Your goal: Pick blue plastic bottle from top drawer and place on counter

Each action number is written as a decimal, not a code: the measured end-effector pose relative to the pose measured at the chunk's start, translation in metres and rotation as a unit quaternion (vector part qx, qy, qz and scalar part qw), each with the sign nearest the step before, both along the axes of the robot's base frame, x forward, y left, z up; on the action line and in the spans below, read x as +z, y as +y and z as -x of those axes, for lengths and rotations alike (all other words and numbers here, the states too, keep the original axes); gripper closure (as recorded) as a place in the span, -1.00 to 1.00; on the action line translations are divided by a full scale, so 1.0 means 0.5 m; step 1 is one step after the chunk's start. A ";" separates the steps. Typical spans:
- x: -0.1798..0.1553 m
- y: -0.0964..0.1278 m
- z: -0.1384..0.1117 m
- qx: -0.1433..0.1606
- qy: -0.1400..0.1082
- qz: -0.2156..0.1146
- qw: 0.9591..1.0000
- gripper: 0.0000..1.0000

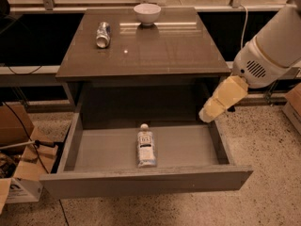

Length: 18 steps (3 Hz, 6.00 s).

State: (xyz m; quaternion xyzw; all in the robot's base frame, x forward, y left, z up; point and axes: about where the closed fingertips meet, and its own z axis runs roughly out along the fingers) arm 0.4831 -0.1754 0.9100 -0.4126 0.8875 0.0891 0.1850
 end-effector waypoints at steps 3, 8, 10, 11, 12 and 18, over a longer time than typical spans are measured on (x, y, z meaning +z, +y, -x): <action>-0.117 0.138 -0.027 -0.013 0.051 -0.004 0.999 -1.00; -0.448 0.277 -0.121 -0.152 0.178 -0.036 0.972 -1.00; -0.558 0.314 -0.174 -0.226 0.201 -0.083 0.950 -1.00; -0.609 0.325 -0.172 -0.258 0.229 -0.080 0.935 -0.65; -0.606 0.326 -0.172 -0.263 0.232 -0.079 0.933 -0.19; -0.242 0.129 -0.167 -0.246 0.128 -0.320 0.906 1.00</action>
Offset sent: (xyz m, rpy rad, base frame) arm 0.0133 0.0640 -0.0499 0.0114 0.0826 -0.0312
